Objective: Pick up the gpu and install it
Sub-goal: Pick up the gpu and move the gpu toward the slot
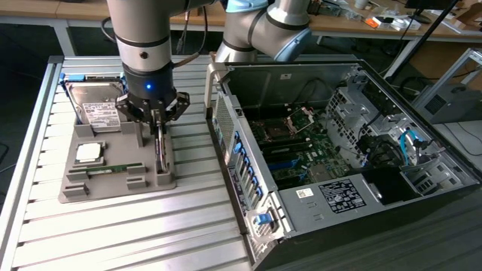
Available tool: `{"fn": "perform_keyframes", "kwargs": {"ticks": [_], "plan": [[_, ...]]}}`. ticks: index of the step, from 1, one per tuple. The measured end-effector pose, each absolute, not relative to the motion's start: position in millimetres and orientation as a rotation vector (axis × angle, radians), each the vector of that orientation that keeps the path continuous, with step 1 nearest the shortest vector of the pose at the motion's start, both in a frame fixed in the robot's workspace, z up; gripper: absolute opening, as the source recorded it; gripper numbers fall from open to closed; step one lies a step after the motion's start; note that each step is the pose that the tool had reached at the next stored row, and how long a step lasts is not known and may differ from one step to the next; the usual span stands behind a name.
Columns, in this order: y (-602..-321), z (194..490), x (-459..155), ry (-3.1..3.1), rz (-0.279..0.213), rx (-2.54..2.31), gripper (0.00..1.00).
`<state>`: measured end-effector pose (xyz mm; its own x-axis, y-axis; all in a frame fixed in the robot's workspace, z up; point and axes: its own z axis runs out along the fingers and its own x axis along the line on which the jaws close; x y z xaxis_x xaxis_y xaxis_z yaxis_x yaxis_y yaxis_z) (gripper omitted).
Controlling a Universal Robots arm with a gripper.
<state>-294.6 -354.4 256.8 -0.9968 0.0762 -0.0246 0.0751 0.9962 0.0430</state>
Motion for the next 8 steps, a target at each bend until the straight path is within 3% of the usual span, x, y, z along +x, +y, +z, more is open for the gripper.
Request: {"fn": "perform_keyframes", "kwargs": {"ticks": [8], "plan": [[-354.4,264.2,-294.6,3.112,0.066,0.118,0.27]]}}
